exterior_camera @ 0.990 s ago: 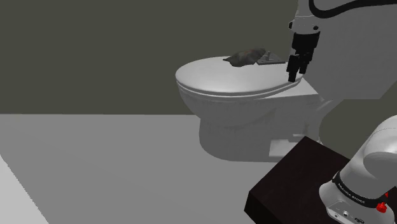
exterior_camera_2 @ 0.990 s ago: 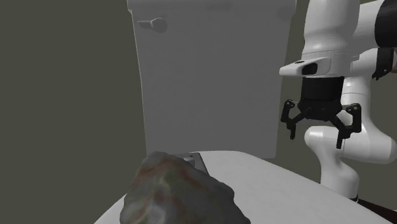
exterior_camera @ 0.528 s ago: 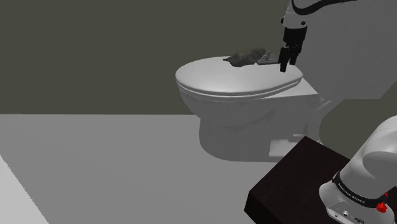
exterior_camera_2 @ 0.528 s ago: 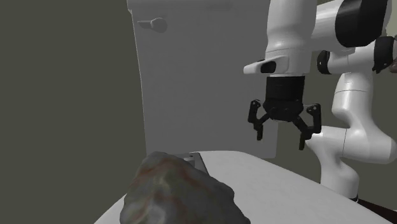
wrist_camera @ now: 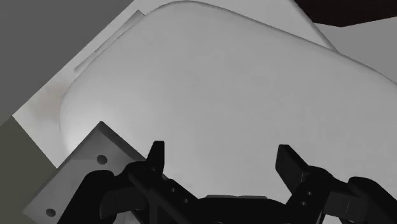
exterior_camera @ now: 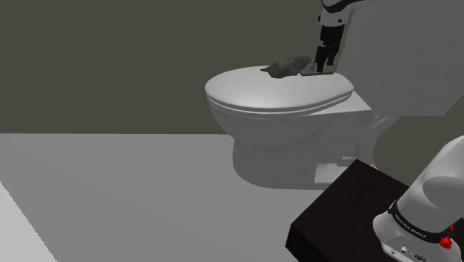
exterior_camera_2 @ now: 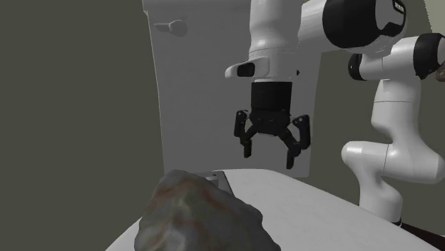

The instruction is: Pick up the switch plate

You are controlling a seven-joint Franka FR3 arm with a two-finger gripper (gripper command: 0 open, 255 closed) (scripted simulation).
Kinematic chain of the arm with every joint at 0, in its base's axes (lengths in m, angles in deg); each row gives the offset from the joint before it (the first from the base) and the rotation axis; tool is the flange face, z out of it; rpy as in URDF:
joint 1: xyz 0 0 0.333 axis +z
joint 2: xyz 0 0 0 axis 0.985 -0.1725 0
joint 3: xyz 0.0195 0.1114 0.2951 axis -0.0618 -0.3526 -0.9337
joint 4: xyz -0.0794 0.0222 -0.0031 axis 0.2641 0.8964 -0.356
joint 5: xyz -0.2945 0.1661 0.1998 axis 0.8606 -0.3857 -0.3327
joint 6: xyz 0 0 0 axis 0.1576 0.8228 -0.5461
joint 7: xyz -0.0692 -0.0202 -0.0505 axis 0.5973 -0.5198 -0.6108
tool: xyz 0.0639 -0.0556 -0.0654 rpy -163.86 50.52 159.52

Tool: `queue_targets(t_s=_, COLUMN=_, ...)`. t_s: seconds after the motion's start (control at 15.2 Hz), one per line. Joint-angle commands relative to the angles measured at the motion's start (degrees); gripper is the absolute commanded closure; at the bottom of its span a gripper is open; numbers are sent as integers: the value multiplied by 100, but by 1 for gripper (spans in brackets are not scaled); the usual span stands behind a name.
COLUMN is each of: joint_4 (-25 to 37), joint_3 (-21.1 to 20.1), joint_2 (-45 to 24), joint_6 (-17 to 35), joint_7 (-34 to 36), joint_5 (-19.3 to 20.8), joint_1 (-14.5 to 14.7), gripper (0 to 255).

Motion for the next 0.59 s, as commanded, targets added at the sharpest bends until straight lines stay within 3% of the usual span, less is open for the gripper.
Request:
queue_targets(t_s=0.0, joint_4=485, joint_3=106, joint_2=-444, joint_6=1, joint_7=-230, joint_5=-121, joint_1=-44, gripper=0)
queue_targets(t_s=0.46, joint_4=2496, joint_3=328, joint_2=-2048, joint_6=-317, joint_7=-940, joint_5=-689, joint_1=-383, gripper=0)
queue_targets(t_s=0.53, joint_4=2396, joint_3=320, joint_2=-2031, joint_6=-233, joint_7=-935, joint_5=-682, joint_1=-381, gripper=0)
